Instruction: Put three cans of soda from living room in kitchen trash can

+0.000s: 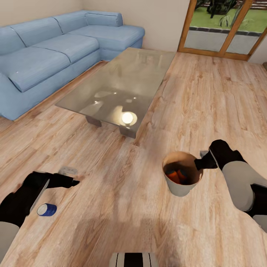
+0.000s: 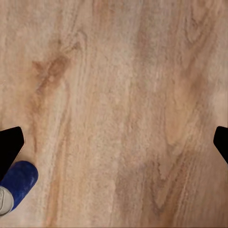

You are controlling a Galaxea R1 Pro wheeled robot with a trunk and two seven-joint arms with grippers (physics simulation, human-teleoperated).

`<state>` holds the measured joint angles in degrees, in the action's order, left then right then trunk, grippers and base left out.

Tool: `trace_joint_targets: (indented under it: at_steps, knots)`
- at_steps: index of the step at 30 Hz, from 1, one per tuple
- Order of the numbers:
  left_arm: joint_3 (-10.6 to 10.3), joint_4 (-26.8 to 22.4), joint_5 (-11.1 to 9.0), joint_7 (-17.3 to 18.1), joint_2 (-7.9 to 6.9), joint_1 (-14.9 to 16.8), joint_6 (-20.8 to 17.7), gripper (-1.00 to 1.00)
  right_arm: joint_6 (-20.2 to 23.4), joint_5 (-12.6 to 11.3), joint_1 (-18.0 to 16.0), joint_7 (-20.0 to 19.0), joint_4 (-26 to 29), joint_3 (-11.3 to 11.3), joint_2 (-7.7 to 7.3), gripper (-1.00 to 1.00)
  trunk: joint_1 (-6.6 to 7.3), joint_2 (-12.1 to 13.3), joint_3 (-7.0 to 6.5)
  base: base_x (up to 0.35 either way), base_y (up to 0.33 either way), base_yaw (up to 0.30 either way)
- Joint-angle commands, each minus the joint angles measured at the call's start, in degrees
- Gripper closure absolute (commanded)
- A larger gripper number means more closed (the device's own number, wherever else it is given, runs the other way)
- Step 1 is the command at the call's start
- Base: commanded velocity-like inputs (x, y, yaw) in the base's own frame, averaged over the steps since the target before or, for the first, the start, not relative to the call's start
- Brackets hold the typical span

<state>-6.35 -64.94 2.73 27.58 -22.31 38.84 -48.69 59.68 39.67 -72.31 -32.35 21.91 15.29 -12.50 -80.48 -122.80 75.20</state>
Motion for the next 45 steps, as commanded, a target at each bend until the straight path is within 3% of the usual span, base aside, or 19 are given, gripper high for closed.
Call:
trace_joint_targets:
  at_steps: [1,4,6,10,15,19,31,38,45]
  knots:
    - [0.9,-0.4,-0.3,-0.4,0.19,-0.5,0.6,-1.0,0.3,-0.9,-0.1,-0.5,0.0,0.0,-1.54,1.0,0.0,0.0,0.0,-0.085,0.148,0.0]
    - [2.1,-0.7,-0.6,-0.9,0.48,-1.7,1.5,-1.0,0.3,-1.0,-0.8,-0.8,0.1,0.0,-6.31,1.0,0.0,0.0,0.0,-0.116,0.23,0.0]
    - [3.2,-0.8,-0.9,-1.1,0.55,-2.3,1.8,-1.0,0.3,-1.0,-1.1,-0.9,0.1,0.0,-8.62,1.0,0.0,0.0,0.0,-0.12,0.278,0.0]
    - [5.5,-0.9,-1.3,-1.0,0.64,-2.6,1.9,-1.0,0.3,-1.1,-1.5,-1.0,0.0,-1.3,-10.4,1.0,0.0,0.0,0.0,-0.119,0.294,0.012]
    - [6.1,-1.4,-1.4,-0.8,0.62,-2.7,1.4,-1.0,0.3,-1.1,-1.6,-1.0,0.1,-2.4,-10.71,1.0,0.0,0.0,0.0,-0.102,0.299,0.133]
    - [6.1,-1.3,-1.3,-0.8,0.62,-2.6,-0.5,-1.0,0.3,-1.1,-1.6,-1.0,0.1,-2.7,-10.72,1.0,0.0,0.0,0.0,-0.033,0.282,0.222]
    - [5.7,-1.2,-0.7,-1.5,0.94,-2.6,-1.2,-1.0,0.3,-1.1,-3.6,-1.1,0.1,-2.8,-10.58,1.0,0.0,0.0,0.0,-0.001,0.139,0.135]
    - [5.8,-1.2,-0.4,-1.6,2.89,-2.6,-1.1,-1.0,0.3,-1.1,-3.7,-1.1,0.1,-2.8,-10.51,1.0,0.0,0.0,0.0,0.17,0.067,0.003]
    - [5.9,-0.8,-0.2,-2.4,3.22,-2.6,-1.1,-1.0,0.3,-1.1,-3.7,-1.1,0.1,-2.9,-10.47,1.0,0.0,0.0,0.0,0.166,0.233,0.0]
